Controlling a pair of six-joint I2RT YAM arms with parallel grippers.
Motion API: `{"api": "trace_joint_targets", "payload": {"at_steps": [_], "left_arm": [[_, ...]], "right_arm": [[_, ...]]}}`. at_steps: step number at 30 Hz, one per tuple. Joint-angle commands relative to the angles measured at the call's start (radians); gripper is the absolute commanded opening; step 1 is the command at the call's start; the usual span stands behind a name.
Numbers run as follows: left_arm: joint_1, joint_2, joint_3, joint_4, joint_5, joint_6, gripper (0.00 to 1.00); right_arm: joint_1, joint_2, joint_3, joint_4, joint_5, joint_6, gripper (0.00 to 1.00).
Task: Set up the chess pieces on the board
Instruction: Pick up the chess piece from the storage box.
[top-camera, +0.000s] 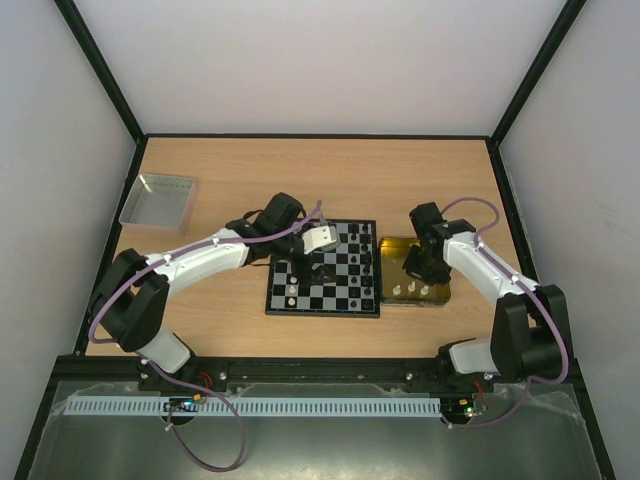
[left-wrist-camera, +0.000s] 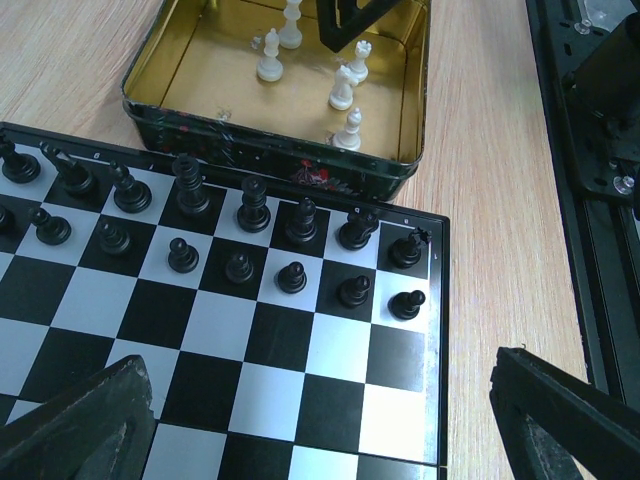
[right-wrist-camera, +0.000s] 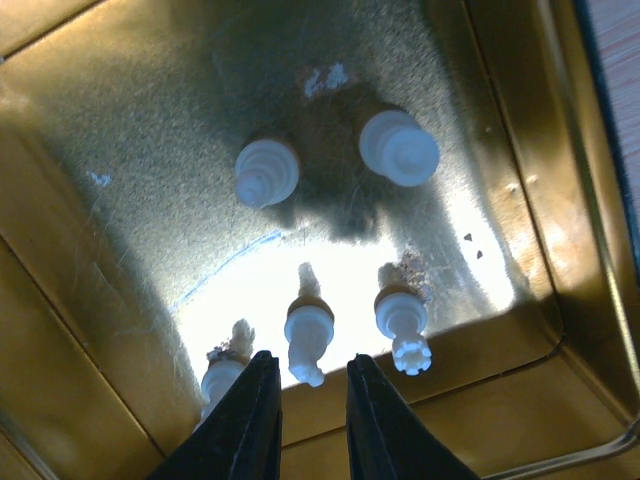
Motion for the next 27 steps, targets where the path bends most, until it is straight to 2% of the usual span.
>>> {"api": "trace_joint_targets", "payload": {"at_steps": [1,11,27], "left_arm": [[-0.004,-0.010,0.008,-0.005,0.004,0.015,0.92],[-0.001,-0.016,-0.001,-0.006,0.002,0.020,0.92],[0.003,-0.016,0.008,-0.015,0.025,0.025,0.92]], "right_arm": [[-0.016,0.012,0.045,0.000,0.074,-0.013,0.18],[-0.082,0.051,0.104,0.016,0.079,-0.012,0.20],[-0.186,0.042,0.046,0.065,0.030,0.003,0.22]]}}
